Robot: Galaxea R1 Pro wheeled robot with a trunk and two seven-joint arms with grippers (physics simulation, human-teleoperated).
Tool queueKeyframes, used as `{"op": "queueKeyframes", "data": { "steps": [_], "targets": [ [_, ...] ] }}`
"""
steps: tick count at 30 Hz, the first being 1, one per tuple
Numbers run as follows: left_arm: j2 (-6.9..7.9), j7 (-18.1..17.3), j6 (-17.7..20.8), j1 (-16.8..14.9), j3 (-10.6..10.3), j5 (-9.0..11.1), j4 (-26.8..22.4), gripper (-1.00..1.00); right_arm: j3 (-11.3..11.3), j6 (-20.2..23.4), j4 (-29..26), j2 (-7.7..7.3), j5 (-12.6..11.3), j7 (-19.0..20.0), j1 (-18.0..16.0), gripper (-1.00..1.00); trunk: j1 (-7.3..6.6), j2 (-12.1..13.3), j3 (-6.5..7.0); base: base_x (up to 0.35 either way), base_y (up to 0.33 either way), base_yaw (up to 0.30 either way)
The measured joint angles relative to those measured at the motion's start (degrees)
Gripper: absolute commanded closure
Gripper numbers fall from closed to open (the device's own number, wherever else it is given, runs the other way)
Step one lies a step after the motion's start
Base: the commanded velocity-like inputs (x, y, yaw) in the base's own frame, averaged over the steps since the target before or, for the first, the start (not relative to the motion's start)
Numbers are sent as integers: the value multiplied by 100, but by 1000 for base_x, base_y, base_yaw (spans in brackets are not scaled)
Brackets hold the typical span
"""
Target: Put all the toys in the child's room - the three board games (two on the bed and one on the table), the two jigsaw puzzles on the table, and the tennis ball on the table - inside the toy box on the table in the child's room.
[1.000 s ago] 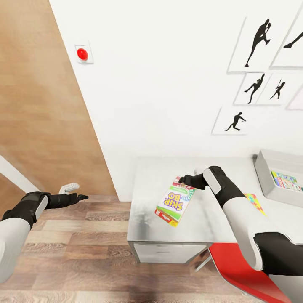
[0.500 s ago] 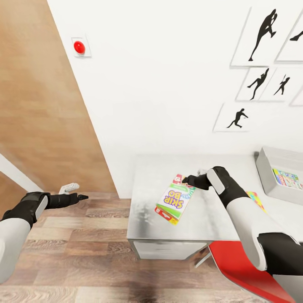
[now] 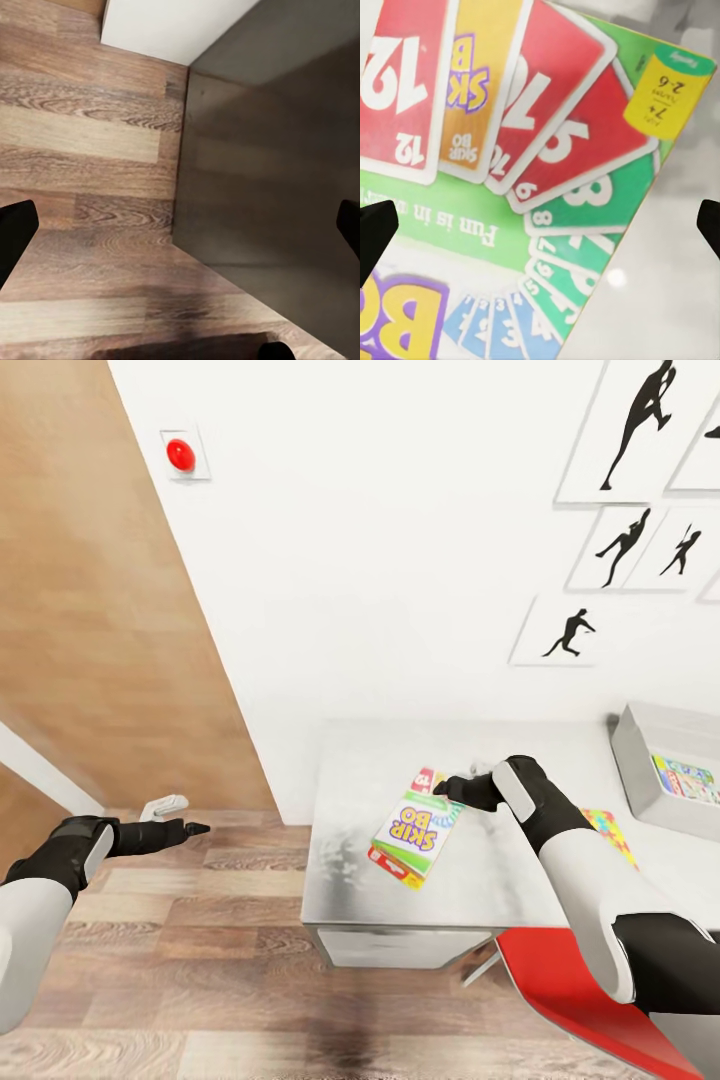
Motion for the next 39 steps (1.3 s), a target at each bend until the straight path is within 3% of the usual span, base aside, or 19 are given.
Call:
{"op": "queueKeyframes", "data": {
  "steps": [29,39],
  "targets": [
    [1,-16,-1,2,0,-1,-1,-100,-10,5,-61,4,-25,29,-5,-100,-2,-4,-259,0,0,6],
    [7,-33,2,2,3,-1,-9,-100,-9,2,-92,16,2,50,-5,-100,-2,-4,-276,0,31,6]
  ]
}}
